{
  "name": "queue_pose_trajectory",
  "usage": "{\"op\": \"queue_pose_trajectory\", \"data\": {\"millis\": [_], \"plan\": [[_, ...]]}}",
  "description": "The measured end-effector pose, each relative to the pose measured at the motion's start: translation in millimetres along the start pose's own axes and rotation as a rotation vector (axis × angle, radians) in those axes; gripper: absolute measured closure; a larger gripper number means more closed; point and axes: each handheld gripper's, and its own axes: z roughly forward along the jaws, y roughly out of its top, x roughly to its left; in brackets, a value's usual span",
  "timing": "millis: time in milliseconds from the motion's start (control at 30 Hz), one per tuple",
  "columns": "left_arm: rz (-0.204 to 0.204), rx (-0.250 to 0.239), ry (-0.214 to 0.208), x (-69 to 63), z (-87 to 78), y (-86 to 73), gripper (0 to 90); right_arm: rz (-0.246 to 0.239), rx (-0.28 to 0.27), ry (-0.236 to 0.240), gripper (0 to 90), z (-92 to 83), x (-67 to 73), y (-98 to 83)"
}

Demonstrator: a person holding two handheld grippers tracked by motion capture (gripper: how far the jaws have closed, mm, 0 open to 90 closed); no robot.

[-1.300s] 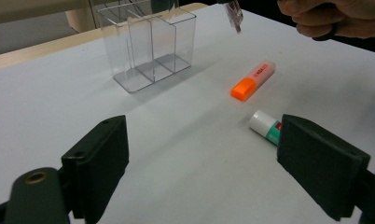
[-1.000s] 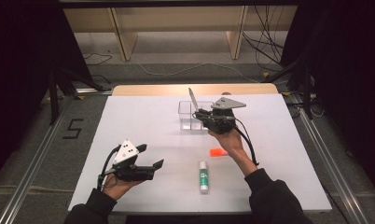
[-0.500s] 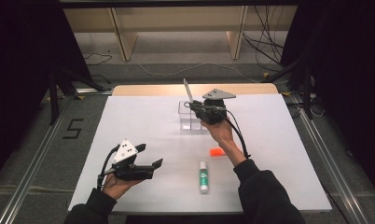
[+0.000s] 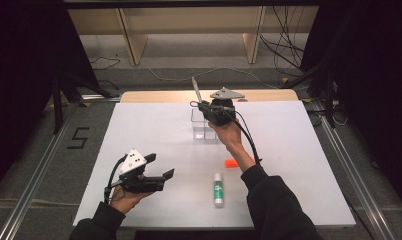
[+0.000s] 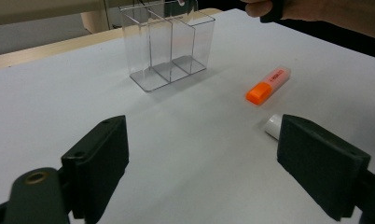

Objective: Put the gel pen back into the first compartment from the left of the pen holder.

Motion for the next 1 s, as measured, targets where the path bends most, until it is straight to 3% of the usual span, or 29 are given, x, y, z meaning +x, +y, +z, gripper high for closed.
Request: {"op": "queue_pose_trajectory", "data": {"millis": [467,1000], "plan": [[0.001,-0.005,-0.002,0.5,-0.5,0.3,16.1,0.016,0.015,-0.031,79.4,24.0,7.7,0.6],[0.000,-0.002,-0.008,-0.5,-0.2,0.4,16.1,0.037,0.040,-0.074,78.6,38.9,8.5,-9.8]]}}
